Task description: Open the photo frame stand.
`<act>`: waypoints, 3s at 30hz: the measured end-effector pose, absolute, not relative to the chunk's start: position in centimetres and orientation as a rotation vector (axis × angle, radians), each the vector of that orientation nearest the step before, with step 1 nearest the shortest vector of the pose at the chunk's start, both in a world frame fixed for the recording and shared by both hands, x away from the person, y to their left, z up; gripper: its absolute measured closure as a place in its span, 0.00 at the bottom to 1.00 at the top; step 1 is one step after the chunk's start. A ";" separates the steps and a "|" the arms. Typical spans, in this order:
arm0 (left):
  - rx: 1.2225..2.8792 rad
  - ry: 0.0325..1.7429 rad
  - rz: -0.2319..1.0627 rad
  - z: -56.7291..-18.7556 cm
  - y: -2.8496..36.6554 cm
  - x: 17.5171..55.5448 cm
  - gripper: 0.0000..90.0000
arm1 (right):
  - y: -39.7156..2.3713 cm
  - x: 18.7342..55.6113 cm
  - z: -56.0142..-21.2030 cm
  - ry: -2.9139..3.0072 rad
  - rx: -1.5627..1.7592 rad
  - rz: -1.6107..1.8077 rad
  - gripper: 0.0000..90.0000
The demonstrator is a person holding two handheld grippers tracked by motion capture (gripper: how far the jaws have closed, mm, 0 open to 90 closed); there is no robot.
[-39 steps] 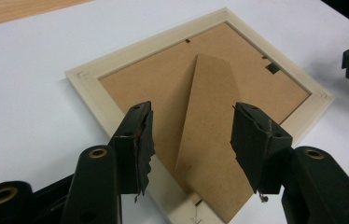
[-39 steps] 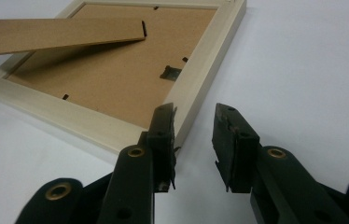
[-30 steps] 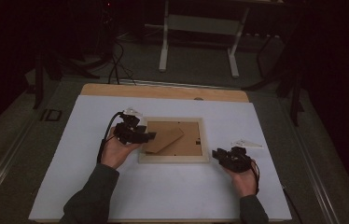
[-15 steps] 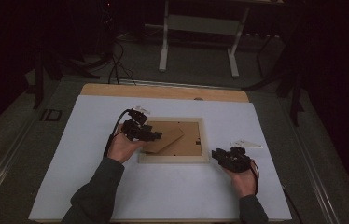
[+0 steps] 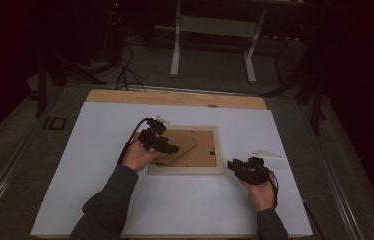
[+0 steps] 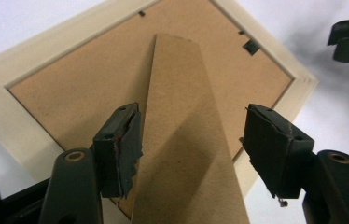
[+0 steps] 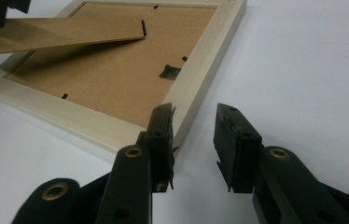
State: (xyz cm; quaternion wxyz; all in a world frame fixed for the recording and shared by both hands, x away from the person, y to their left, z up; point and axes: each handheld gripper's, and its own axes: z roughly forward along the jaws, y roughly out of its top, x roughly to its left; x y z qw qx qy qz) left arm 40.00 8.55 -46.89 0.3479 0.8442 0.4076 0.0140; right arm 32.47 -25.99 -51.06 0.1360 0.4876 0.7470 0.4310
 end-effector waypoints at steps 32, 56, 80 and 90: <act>2.336 1.060 -0.045 -48.8 7.1 40.7 0.41 | -25.9 32.5 -51.1 2.172 1.414 1.243 0.74; 2.405 0.951 0.190 -48.3 6.0 39.2 0.41 | -26.0 32.5 -51.0 2.165 1.411 1.251 0.73; 2.393 0.856 0.441 -47.0 4.9 36.3 0.41 | -26.0 32.6 -50.9 2.164 1.411 1.260 0.71; 2.392 0.826 0.502 -46.7 4.8 35.5 0.41 | -25.7 32.6 -51.0 2.180 1.407 1.260 0.70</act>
